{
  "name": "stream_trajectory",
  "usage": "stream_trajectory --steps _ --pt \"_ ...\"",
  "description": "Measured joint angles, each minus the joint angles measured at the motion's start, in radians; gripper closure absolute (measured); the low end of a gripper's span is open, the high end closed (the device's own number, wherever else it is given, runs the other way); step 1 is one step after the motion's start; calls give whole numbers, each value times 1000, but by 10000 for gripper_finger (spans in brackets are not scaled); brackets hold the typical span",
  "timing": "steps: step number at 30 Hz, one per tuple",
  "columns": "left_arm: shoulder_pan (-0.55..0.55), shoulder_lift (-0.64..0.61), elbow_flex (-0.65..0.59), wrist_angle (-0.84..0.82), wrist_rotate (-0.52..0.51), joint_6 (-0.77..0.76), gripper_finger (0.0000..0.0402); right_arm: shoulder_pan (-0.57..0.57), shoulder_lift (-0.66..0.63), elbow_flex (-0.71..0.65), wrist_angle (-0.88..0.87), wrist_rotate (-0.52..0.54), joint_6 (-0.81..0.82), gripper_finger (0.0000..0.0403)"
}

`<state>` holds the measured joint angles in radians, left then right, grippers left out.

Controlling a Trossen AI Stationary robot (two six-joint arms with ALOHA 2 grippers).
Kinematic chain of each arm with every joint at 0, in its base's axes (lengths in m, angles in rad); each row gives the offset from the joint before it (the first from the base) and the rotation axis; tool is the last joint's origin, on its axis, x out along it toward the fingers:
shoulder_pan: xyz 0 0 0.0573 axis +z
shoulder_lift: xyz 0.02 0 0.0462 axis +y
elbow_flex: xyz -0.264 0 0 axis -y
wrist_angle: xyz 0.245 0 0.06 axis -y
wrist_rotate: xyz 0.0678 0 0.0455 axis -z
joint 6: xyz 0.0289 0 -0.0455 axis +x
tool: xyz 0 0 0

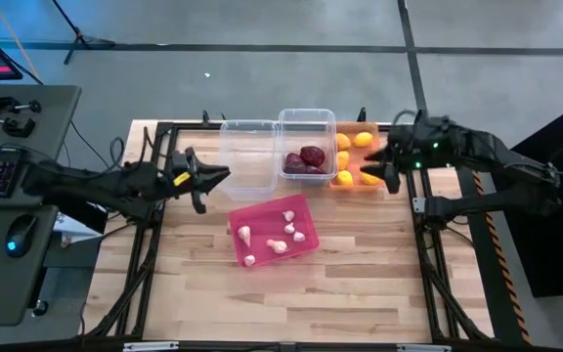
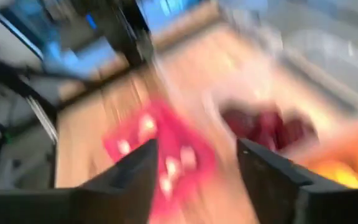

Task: Sort produce into baskets
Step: Return to Home Position

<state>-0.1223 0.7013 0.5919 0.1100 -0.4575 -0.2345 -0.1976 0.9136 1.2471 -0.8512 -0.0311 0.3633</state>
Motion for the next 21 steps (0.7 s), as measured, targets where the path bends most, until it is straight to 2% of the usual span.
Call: stream_trajectory --steps 2,5,6,10,14,21 --pt "21 -31 -105 133 38 11 385 9 -9 -15 -92 11 21 253" --pt "80 -74 -232 245 40 1 388 17 -37 -56 -136 10 52 360" --pt "102 -92 -267 269 40 -9 389 17 -50 -73 -136 5 61 381" --pt "167 -172 -380 326 64 -82 400 15 -106 -152 -110 -20 128 380" --pt "174 -256 -474 360 103 -151 401 15 -184 -265 -26 -69 189 399" --pt "148 -356 -581 336 143 -328 401 15 -306 -504 324 -114 250 401"
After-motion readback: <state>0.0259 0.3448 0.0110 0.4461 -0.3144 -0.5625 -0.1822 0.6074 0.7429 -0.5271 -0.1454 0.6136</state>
